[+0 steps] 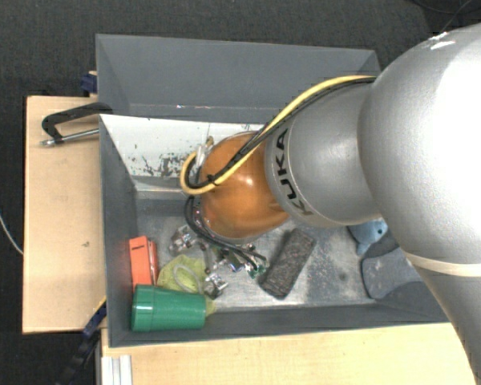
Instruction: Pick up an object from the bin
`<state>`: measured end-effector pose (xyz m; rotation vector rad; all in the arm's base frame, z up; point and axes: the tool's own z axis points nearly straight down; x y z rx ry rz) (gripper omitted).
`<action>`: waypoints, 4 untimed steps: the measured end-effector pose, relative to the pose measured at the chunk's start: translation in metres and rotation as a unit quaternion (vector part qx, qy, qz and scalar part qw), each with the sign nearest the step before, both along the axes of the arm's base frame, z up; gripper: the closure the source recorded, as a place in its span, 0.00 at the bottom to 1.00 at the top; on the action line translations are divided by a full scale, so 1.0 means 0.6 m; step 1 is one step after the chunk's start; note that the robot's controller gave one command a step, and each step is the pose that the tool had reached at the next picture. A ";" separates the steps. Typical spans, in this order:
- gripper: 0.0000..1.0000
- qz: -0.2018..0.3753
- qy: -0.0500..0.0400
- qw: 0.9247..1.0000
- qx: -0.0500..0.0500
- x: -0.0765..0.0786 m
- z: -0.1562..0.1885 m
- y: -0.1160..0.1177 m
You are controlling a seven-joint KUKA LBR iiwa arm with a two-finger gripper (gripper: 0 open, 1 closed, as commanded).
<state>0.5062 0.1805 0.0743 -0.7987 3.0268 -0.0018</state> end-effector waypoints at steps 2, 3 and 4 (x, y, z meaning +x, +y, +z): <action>1.00 -0.021 0.005 1.000 -0.003 0.041 0.000 0.017; 1.00 -0.021 0.005 1.000 -0.003 0.041 0.003 0.017; 1.00 -0.022 0.003 1.000 -0.002 0.040 0.013 0.017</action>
Offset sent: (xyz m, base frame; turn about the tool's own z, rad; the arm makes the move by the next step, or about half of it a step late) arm 0.0000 0.0000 0.0000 0.0000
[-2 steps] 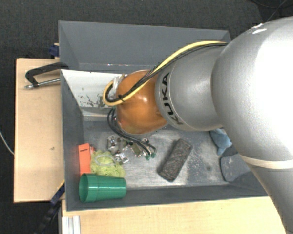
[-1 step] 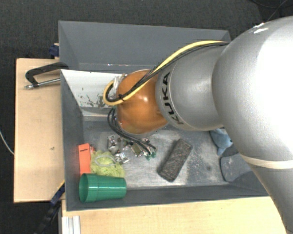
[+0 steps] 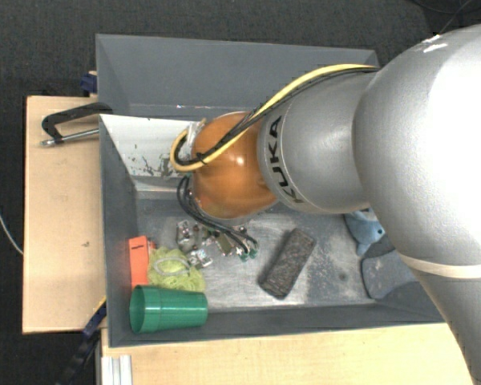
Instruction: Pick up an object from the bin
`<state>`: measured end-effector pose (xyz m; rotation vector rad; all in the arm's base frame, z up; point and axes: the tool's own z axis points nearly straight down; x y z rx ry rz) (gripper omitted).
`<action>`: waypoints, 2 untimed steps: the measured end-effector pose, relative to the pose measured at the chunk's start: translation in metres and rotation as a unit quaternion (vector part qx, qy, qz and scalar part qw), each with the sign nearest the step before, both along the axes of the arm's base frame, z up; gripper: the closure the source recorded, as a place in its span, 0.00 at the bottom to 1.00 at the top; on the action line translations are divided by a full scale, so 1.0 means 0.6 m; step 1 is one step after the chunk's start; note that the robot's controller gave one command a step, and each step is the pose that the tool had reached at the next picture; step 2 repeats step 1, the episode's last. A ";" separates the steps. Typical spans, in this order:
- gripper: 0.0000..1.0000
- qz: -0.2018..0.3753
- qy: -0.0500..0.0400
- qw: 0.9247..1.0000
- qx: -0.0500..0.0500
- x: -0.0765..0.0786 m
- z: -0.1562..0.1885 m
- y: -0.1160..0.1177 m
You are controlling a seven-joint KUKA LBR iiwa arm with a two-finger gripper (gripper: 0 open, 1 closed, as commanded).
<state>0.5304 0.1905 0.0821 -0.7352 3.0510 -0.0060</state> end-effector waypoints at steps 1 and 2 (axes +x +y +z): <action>1.00 0.000 -0.001 1.000 0.001 0.001 0.010 0.000; 1.00 0.000 -0.001 1.000 0.001 0.001 0.010 0.000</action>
Offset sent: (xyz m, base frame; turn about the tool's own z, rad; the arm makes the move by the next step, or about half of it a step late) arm -0.0001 0.0000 0.0883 0.0000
